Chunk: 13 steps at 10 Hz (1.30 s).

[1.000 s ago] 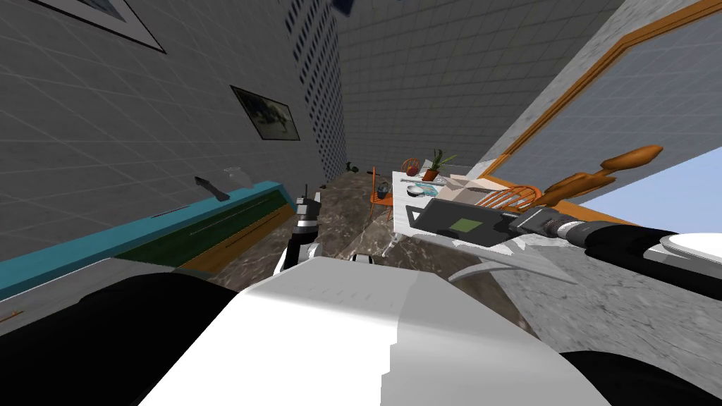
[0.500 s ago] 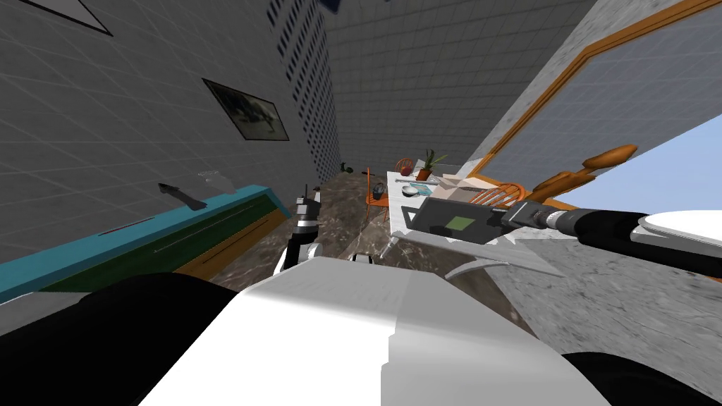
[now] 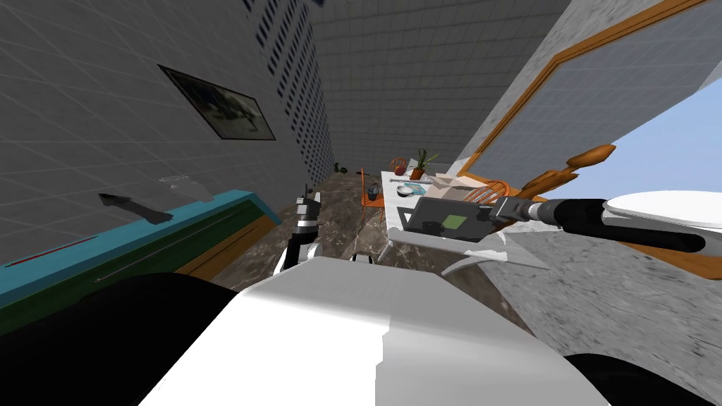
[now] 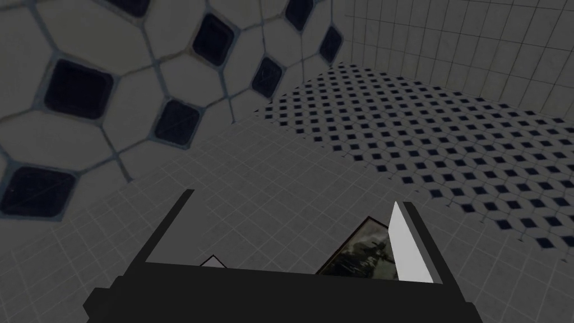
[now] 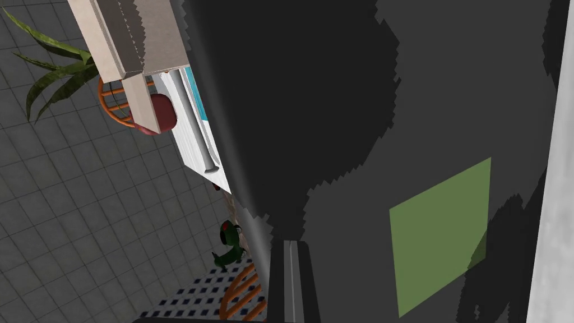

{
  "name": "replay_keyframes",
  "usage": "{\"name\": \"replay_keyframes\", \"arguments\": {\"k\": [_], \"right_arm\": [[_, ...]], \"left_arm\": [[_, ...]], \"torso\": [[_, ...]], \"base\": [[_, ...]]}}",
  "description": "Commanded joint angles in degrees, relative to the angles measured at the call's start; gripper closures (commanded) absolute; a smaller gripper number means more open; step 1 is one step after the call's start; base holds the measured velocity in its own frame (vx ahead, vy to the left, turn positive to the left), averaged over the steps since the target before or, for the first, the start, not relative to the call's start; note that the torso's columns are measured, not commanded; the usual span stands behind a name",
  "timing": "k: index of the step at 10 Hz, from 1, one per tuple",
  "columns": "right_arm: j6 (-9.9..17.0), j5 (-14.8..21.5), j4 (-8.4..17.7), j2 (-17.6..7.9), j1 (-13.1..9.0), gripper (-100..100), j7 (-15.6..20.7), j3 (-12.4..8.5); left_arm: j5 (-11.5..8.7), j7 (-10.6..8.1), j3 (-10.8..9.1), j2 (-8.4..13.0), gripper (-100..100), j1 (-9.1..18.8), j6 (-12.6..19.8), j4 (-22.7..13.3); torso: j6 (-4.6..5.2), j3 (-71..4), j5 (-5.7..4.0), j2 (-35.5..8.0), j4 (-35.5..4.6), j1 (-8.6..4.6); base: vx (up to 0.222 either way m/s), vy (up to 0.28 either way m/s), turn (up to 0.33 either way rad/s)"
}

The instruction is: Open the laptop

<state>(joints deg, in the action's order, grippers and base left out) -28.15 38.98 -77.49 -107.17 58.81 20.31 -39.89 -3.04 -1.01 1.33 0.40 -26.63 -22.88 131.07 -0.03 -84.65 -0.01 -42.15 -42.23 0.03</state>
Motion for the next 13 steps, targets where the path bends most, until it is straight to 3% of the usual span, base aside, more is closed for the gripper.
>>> {"name": "replay_keyframes", "arguments": {"k": [1, 2, 3, 4, 13], "right_arm": [[-3.05, 0.43, 0.64, -3.58, 2.73, 100, -3.17, -2.20], [-3.05, 0.43, 0.64, -4.73, 2.73, 100, -3.17, -2.20], [-2.61, 0.76, 0.50, -3.96, 2.52, 100, -3.36, -2.07], [-1.65, 0.47, 0.02, -2.45, 2.35, -100, -2.62, -2.09], [5.70, -0.61, -2.84, 8.14, 0.53, -100, 2.17, -1.41]], "left_arm": [[0.00, 0.00, 0.00, 0.00, 0, 0.01, 0.00, 0.00], [0.00, 0.00, 0.00, 0.00, 0, 0.01, 0.00, 0.00], [0.00, 0.00, 0.00, 0.00, 0, 0.01, 0.00, 0.00], [0.00, 0.00, 0.01, 0.00, 0, 0.02, 0.00, 0.00], [0.00, 0.00, 0.01, -0.01, 0, 0.03, 0.00, 0.00]], "torso": [[-0.03, 0.05, 0.01, -0.11, -0.03, -0.01], [-0.04, 0.04, -0.01, -0.06, -0.02, -0.05], [-0.11, 0.04, -0.02, -0.08, 0.00, -0.01], [-0.06, 0.12, 0.00, -0.21, -0.05, 0.01], [0.02, 0.03, 0.01, -0.07, -0.03, -0.03]], "base": [[0.099, -0.011, -0.134], [0.085, -0.002, -0.108], [0.028, 0.001, -0.015], [-0.063, 0.050, 0.034], [-0.080, 0.067, 0.054]]}}
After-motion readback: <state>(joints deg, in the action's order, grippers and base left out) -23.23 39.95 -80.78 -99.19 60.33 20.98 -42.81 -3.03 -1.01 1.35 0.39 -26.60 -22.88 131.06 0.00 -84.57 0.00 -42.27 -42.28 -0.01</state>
